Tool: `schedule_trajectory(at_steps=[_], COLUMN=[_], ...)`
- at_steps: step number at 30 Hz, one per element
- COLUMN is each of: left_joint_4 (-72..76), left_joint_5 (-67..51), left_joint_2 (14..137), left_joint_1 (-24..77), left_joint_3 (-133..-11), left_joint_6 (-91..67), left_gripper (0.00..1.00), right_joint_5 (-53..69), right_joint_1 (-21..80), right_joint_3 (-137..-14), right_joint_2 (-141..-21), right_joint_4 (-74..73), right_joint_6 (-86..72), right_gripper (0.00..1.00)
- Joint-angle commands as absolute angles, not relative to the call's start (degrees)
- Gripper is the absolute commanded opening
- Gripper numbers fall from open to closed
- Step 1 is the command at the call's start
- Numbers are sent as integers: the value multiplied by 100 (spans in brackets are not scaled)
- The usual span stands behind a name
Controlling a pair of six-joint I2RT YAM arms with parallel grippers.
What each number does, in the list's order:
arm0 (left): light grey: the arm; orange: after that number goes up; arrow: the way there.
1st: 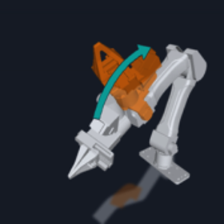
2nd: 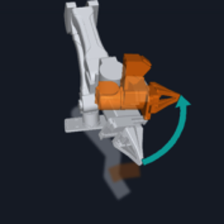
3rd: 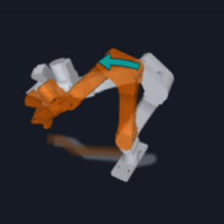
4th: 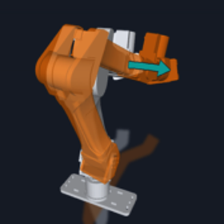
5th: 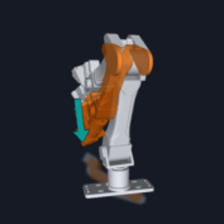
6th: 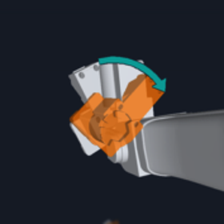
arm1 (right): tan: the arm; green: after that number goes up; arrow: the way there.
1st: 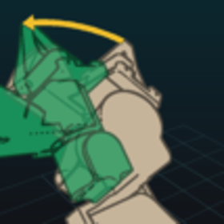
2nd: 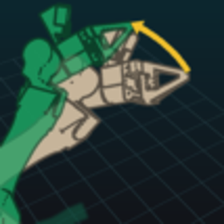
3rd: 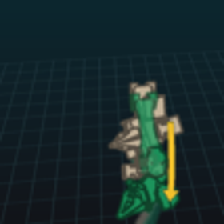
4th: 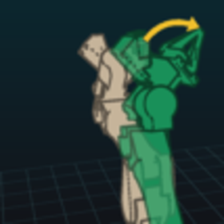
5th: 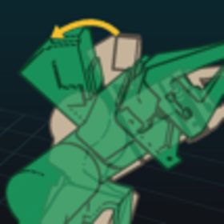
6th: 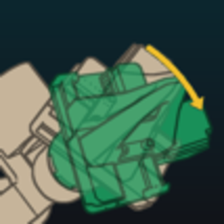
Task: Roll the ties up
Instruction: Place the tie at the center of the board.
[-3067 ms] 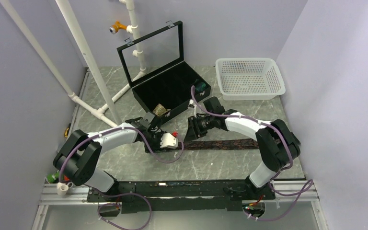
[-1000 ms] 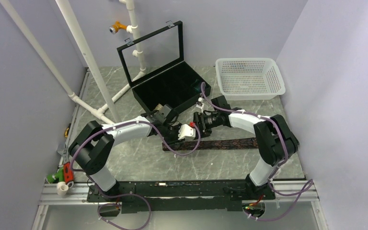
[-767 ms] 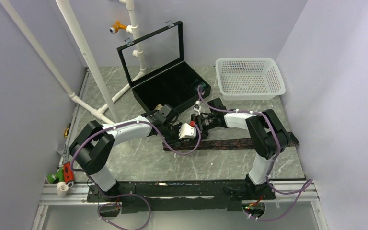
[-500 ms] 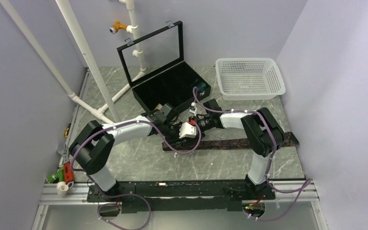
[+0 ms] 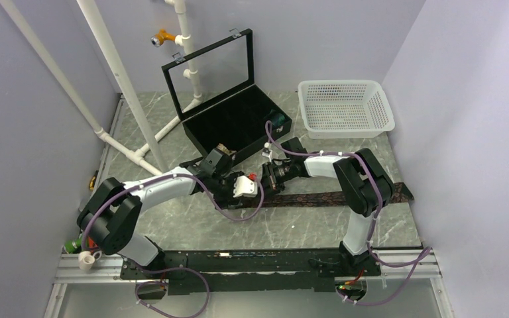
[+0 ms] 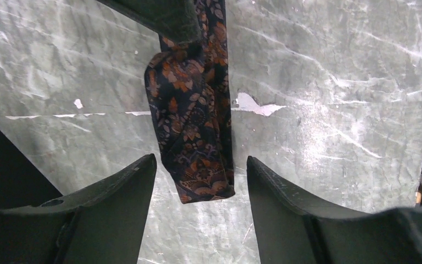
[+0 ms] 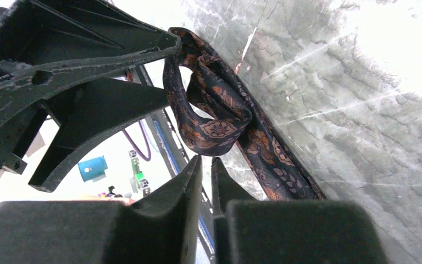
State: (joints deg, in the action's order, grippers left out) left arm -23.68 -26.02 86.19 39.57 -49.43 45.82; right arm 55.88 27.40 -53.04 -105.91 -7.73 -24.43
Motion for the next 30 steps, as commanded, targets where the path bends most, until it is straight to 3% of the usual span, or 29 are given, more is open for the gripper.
schedule_trajectory(at_steps=[1, 3, 5, 10, 20, 23, 25, 30], left_joint_4=[-2330, -2353, -2335, -2500, -2588, -2614, -2681, -2859], left_joint_5=[-2732, -2748, -2749, -2757, -2766, -2761, -2709, -2629], left_joint_2=[8496, 8605, 8725, 9037, 9410, 9423, 9410, 9113], left_joint_1=[3969, 3981, 3998, 4090, 4323, 4351, 4356, 4145], left_joint_3=[-4924, -5044, -5164, -5514, -5852, -5850, -5892, -5749], left_joint_6=[4692, 4638, 4589, 4665, 4669, 4676, 4646, 4631], left_gripper=[64, 60, 55, 43, 36, 36, 42, 71], right_joint_5=[5632, 5626, 5594, 5501, 5316, 5096, 4988, 4785], right_joint_1=[2733, 2737, 2772, 2831, 2892, 2883, 2886, 2883], right_joint_3=[-5437, -5438, -5522, -5845, -5926, -5945, -5934, -6000], right_joint_2=[-10387, -10307, -10342, -10714, -10845, -10829, -10789, -10801], right_joint_4=[-733, -586, -579, -896, -1175, -1427, -1537, -1924], right_joint_6=[-2416, -2692, -2792, -2625, -2383, -2159, -2012, -1541], right_gripper=[24, 44, 57, 58, 52, 42, 32, 9])
